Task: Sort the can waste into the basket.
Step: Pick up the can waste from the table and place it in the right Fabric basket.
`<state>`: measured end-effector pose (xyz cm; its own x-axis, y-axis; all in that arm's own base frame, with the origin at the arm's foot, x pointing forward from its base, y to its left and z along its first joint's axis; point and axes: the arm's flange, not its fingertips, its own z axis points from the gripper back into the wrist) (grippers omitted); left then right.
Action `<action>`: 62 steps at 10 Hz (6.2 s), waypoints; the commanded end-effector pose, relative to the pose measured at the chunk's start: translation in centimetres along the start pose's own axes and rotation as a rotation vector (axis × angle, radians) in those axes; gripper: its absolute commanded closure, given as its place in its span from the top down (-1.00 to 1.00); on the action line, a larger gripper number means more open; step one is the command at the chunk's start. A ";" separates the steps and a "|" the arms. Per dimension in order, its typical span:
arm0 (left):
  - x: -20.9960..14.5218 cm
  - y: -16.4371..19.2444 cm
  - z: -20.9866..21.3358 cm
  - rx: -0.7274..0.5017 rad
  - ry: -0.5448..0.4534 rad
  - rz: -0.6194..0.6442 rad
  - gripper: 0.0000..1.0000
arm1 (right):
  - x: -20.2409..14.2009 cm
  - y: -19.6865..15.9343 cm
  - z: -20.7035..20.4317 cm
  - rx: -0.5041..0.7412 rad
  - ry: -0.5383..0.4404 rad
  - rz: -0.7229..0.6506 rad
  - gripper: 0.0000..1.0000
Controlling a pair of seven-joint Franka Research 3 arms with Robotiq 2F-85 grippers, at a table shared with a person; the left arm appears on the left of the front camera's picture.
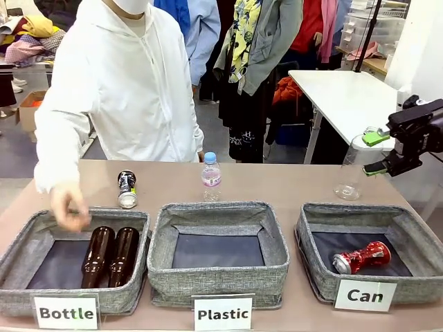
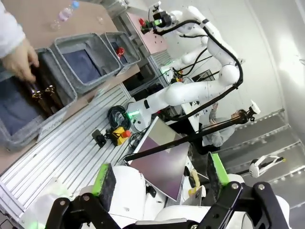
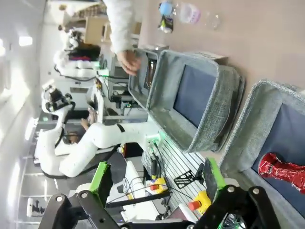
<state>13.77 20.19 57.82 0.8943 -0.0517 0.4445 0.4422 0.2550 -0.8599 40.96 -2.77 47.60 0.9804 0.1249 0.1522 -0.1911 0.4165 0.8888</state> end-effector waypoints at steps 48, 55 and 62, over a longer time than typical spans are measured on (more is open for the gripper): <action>20.0 19.8 -12.4 0.624 -0.377 0.625 1.00 | -0.2 0.0 0.7 -0.007 0.015 0.036 1.00; 18.6 21.1 -9.8 0.519 -0.333 0.590 1.00 | -0.2 0.0 0.7 -0.007 0.015 0.036 1.00; 22.7 20.7 -15.8 0.648 -0.296 0.603 1.00 | -0.2 0.0 0.7 -0.007 0.015 0.036 1.00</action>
<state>45.42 7.56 45.91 0.8884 0.4468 0.1051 -0.2575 0.6748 -0.6916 40.83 -3.19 47.72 0.9769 0.1367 0.1645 -0.2074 0.4169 0.8850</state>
